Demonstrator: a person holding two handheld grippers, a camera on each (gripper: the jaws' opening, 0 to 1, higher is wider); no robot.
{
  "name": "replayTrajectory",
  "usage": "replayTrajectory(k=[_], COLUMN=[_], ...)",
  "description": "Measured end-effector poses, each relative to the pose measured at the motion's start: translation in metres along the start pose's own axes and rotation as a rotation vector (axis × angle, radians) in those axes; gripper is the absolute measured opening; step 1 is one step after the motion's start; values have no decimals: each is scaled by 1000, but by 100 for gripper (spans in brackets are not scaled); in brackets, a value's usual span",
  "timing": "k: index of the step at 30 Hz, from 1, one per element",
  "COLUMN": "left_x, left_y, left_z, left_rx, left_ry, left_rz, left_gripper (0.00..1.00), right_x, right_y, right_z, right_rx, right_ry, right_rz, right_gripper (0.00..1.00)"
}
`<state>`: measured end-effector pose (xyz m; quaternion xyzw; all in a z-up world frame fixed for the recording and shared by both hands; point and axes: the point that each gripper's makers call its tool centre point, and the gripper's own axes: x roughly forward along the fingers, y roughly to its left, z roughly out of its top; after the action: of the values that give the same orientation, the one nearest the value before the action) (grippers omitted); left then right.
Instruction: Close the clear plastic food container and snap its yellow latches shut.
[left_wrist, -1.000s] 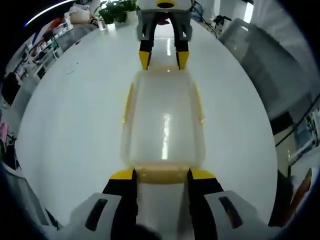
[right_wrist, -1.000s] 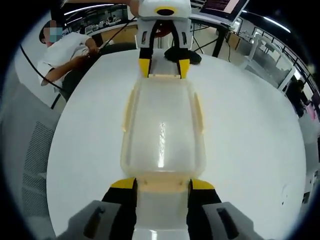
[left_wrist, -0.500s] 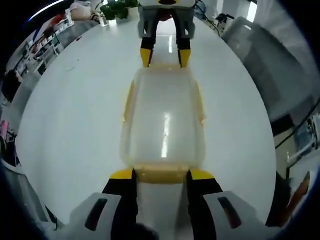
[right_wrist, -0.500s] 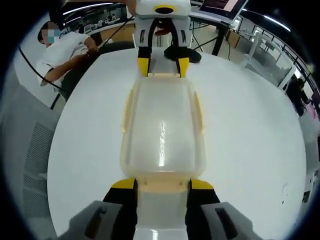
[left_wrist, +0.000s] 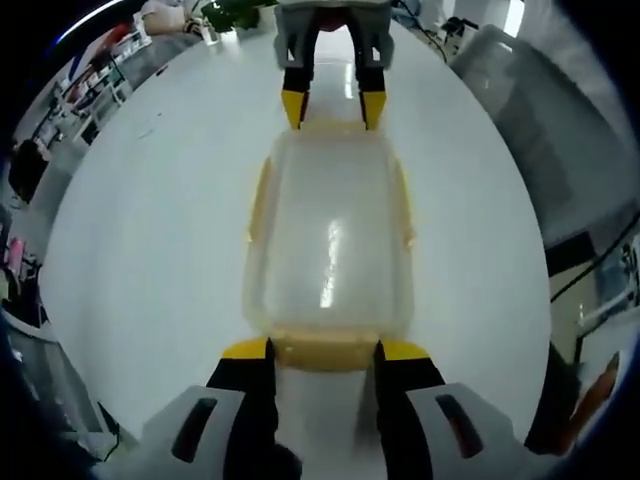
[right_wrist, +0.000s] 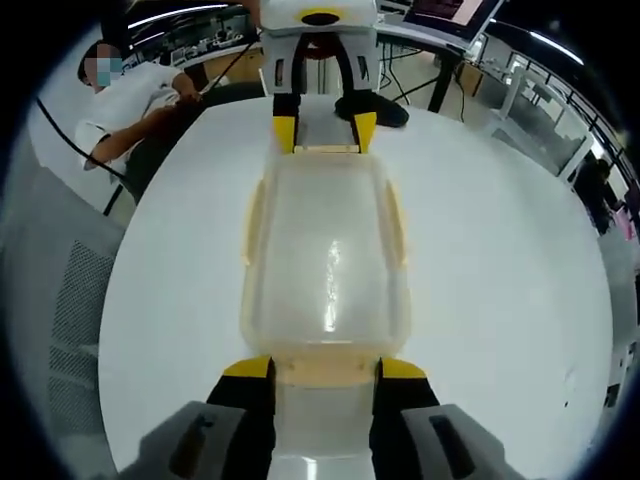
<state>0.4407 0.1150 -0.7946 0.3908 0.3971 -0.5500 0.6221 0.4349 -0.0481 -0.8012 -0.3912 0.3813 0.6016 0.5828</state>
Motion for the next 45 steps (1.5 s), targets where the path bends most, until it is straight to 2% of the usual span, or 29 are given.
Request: replayTrajectory(k=[12,25,35,45], left_x=[-19,-41,-52,-59], left_y=[-2,5,1,-1], left_z=[13,51,79,111], left_rx=[17,38,63,87], left_ry=[20,4,-2,-10], left_rz=[41,97,127,158], left_gripper=[37,37,37,37], right_x=[-24,-62,-90,-114], right_y=[1,-3,0,3], right_z=[6,-4,-17,-37], right_rx=[-29,-38,-54,-64], right_ry=[-35,-58,-58,-52], right_rz=[-17,-61,-88,-115], right_gripper=[35,35,35,35])
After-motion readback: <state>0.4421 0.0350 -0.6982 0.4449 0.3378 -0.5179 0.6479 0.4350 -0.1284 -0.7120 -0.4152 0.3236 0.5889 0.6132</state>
